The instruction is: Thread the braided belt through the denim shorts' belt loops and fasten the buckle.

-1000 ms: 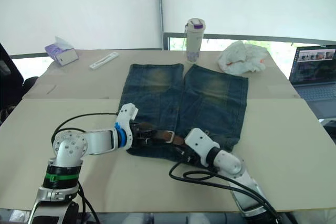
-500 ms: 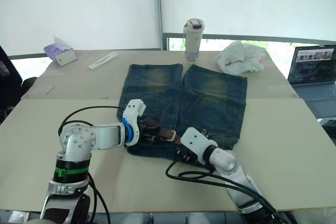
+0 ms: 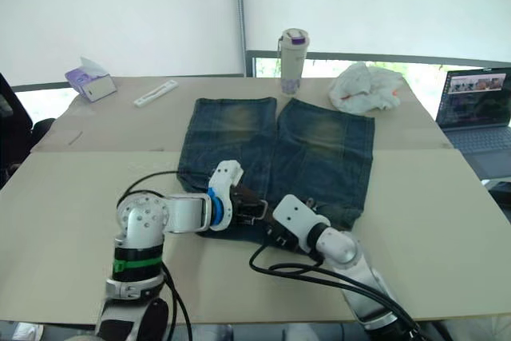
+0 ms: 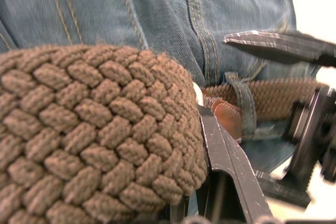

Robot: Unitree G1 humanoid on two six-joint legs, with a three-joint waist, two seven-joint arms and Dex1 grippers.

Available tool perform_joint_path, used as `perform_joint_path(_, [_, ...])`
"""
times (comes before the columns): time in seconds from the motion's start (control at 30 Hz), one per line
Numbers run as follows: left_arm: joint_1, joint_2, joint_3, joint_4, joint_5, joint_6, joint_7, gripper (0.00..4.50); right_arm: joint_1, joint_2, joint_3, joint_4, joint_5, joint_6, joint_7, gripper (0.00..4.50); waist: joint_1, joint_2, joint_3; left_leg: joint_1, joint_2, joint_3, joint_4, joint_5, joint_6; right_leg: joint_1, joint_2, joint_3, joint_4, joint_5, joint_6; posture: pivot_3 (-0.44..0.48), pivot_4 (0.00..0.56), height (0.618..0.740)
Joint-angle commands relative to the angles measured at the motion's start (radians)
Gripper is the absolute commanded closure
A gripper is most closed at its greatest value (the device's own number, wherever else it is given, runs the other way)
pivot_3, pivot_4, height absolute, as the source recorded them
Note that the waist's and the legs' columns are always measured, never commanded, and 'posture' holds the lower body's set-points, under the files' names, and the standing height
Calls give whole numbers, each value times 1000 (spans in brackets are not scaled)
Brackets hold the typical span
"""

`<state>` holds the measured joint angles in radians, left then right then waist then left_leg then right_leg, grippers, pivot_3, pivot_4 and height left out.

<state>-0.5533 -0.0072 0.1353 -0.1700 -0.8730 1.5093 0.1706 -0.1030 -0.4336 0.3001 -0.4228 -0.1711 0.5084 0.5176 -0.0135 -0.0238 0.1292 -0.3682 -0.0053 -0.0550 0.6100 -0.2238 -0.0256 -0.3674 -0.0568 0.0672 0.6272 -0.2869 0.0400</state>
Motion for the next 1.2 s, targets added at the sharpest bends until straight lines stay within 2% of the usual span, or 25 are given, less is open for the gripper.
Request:
perform_joint_path(0.03, [20, -39, 22, 36, 4, -58, -71, 4500, 33, 8, -8, -30, 35, 37, 15, 40, 2, 0, 0, 0, 0, 0, 0, 0, 0, 0, 0, 0, 0, 0, 0, 0, 150, 740])
perform_joint_path(0.23, [59, -49, 118, 70, -7, -95, -129, 4500, 108, 9, -147, -188, 199, 132, 69, 40, 2, 0, 0, -1, -2, 0, 0, 0, 0, 0, -1, 0, -1, 0, 1, 0, 150, 740])
perform_joint_path(0.33, [43, -115, 250, 125, -81, -71, -114, 4500, 150, 20, -244, -239, 295, 189, 76, 40, 2, -1, 0, -1, -1, -1, 1, 0, 0, 0, -1, 0, 0, -1, 1, 0, 150, 740])
perform_joint_path(0.53, [29, -162, 373, 197, -154, 0, -96, 4500, 184, 171, -383, -257, 535, 321, 37, 40, 0, -1, 0, -1, -1, 0, 0, 0, 1, 0, -1, -1, 0, -1, 1, 0, 150, 740])
perform_joint_path(0.7, [23, -160, 415, 234, -212, 38, -122, 4500, 166, 274, -455, -269, 741, 455, -13, 40, 0, 0, 0, -1, -1, -1, 0, 0, 1, 0, -1, 0, 0, -1, 1, 0, 150, 740])
perform_joint_path(0.83, [28, -156, 418, 245, -243, 51, -138, 4500, 137, 340, -513, -254, 860, 573, -112, 40, 0, 0, 0, -1, -1, -2, 0, 0, 1, 0, -1, -1, 0, -1, 1, 0, 150, 740])
perform_joint_path(0.97, [36, -150, 413, 241, -258, 49, -141, 4500, 110, 363, -559, -226, 911, 610, -196, 40, 1, 0, 0, -2, -1, -2, 0, 0, 1, -1, -2, -1, 0, -1, 1, 0, 150, 740])
perform_joint_path(1.2, [40, -134, 425, 239, -269, 42, -137, 4500, 115, 314, -592, -209, 949, 602, -244, 40, -1, 0, 0, -2, -1, 0, 0, -1, 1, -1, -1, -1, -1, -1, 1, 0, 150, 740])
